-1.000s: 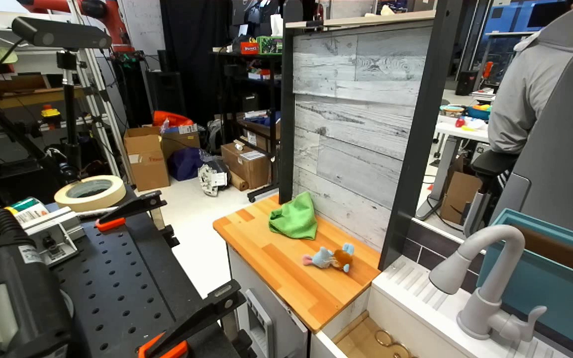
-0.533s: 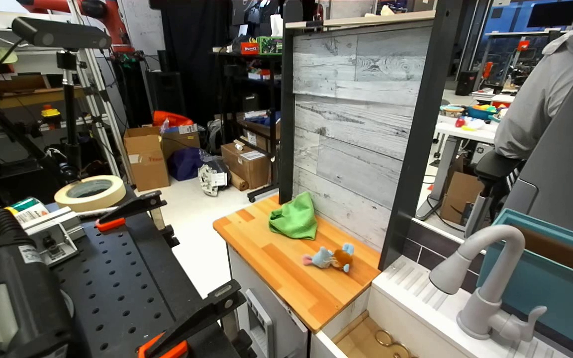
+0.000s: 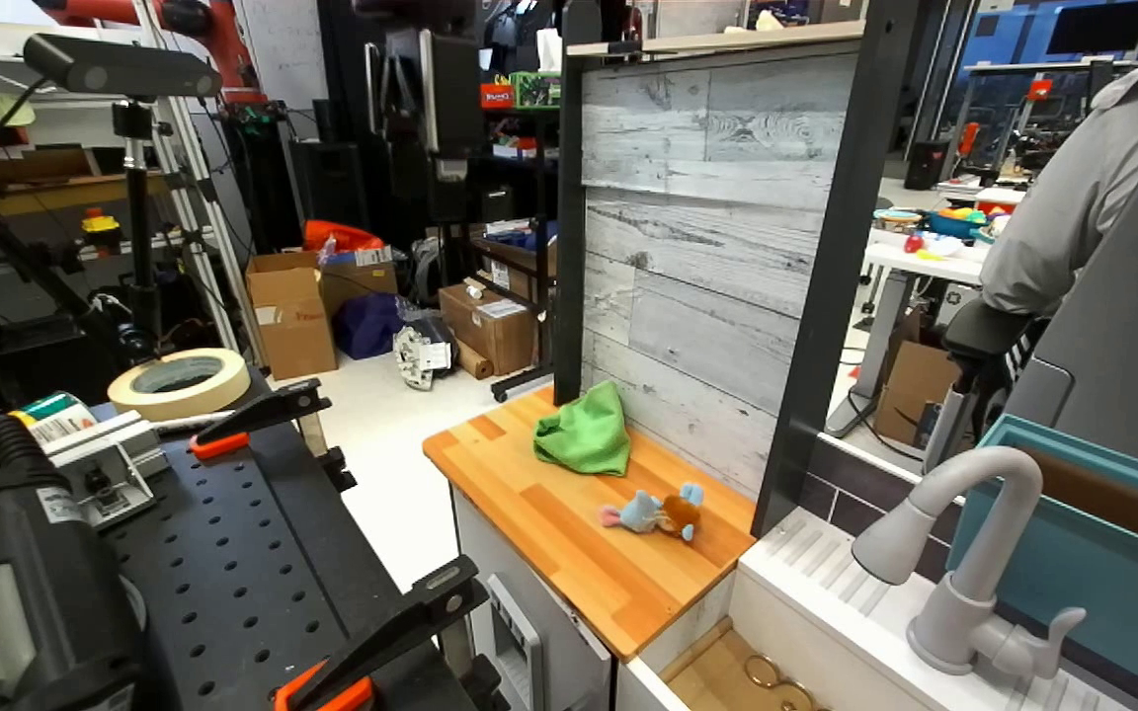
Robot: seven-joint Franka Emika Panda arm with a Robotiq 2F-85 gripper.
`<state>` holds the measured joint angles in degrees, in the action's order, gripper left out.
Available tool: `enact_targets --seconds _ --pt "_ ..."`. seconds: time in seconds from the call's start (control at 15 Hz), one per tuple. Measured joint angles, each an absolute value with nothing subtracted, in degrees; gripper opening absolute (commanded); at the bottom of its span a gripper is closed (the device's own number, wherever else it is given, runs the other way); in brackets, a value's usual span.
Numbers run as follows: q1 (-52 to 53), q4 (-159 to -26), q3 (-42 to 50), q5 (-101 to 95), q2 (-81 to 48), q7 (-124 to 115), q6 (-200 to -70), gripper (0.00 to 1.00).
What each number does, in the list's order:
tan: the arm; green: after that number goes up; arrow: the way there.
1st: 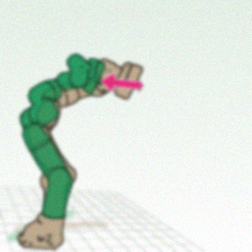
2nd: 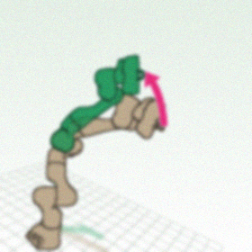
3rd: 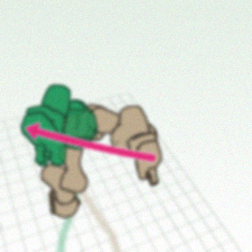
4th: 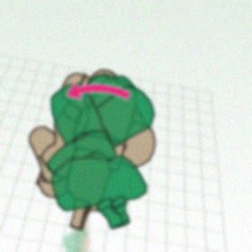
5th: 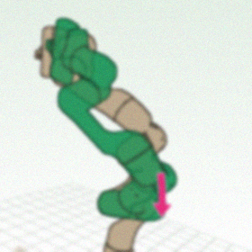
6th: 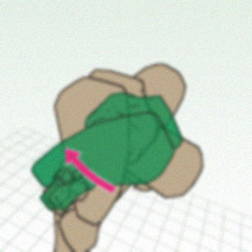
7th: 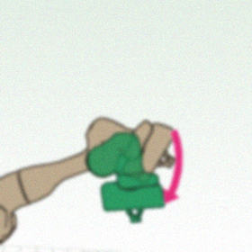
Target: Unfold the green towel once from left to right.
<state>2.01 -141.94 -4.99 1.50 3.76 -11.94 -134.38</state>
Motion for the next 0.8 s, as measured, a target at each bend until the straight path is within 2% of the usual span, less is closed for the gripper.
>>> enact_targets --seconds 0.8 --pt "5.88 -128.94 -4.20 1.30 -21.40 -16.44 -146.14 1.00"
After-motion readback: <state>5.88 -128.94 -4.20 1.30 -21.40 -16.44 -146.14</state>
